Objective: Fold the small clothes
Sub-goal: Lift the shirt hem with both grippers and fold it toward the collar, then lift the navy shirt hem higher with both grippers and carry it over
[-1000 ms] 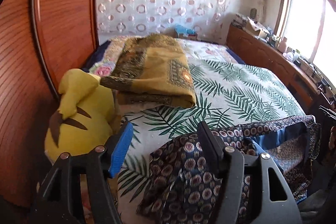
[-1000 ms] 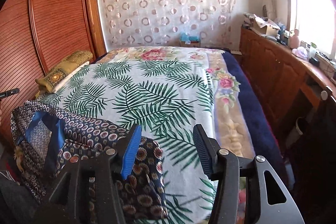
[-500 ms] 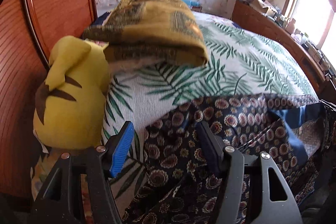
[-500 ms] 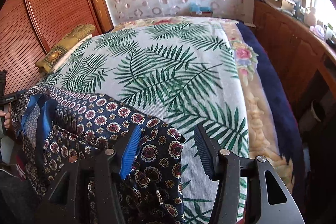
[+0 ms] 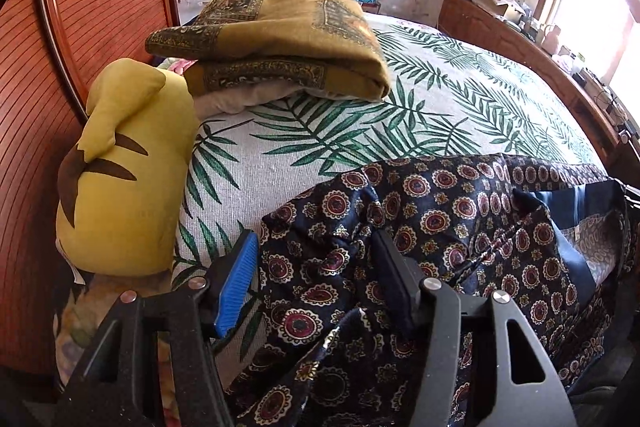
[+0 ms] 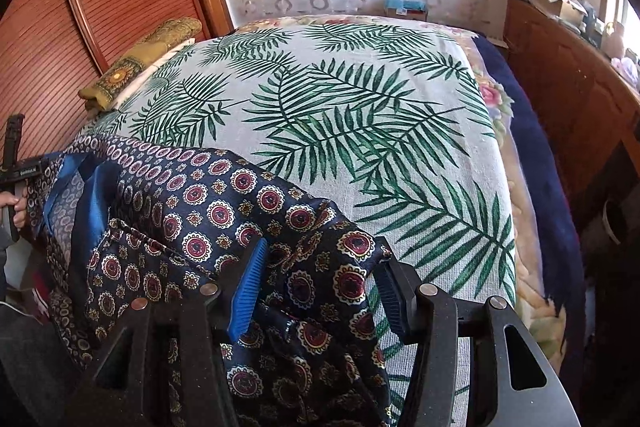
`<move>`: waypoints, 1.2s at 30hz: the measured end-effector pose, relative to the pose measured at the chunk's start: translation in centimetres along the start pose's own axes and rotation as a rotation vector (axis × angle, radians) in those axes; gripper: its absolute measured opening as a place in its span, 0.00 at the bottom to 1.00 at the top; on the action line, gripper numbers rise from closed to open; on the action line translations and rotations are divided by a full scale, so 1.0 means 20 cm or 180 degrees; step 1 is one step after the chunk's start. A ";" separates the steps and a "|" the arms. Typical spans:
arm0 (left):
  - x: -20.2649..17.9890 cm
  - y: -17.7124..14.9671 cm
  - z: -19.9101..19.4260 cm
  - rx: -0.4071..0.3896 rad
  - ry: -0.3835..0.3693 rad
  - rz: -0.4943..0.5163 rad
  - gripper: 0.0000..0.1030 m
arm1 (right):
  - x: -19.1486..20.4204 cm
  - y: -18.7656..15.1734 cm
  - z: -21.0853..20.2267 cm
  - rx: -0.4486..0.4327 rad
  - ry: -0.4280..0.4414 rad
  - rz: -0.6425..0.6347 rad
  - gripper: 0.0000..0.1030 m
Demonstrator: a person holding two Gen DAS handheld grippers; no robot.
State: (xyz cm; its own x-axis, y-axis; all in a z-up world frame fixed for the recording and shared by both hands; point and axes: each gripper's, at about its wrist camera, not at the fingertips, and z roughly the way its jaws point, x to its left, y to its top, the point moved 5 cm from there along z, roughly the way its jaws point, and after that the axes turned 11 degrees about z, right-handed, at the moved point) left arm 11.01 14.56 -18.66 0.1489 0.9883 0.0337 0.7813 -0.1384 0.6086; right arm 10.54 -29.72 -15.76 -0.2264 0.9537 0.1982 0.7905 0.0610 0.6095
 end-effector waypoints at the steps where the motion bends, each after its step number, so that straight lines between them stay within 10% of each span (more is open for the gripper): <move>1: 0.00 0.00 0.00 -0.0004 0.0003 0.0008 0.57 | 0.01 0.00 0.00 0.0002 -0.0020 -0.0049 0.53; 11: -0.12 0.01 -0.02 -0.0036 -0.0209 0.0312 0.08 | 0.16 -0.07 0.02 0.0056 0.0036 -0.0465 0.10; 27: -0.14 0.60 -0.89 -0.1559 -0.0132 0.0279 0.06 | 0.35 0.46 -0.85 -0.1442 -0.0170 -0.0784 0.07; 36: -0.07 1.10 -0.94 -0.1931 0.0018 0.0219 0.06 | 0.41 0.94 -1.10 -0.1935 -0.0468 -0.0846 0.07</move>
State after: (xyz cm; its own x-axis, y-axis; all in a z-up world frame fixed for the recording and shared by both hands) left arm 16.55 11.32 9.67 0.1823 0.9789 0.0921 0.2852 -0.1423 0.9479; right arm 11.10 -27.12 14.20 -0.2551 0.9619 -0.0983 0.2483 0.1634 0.9548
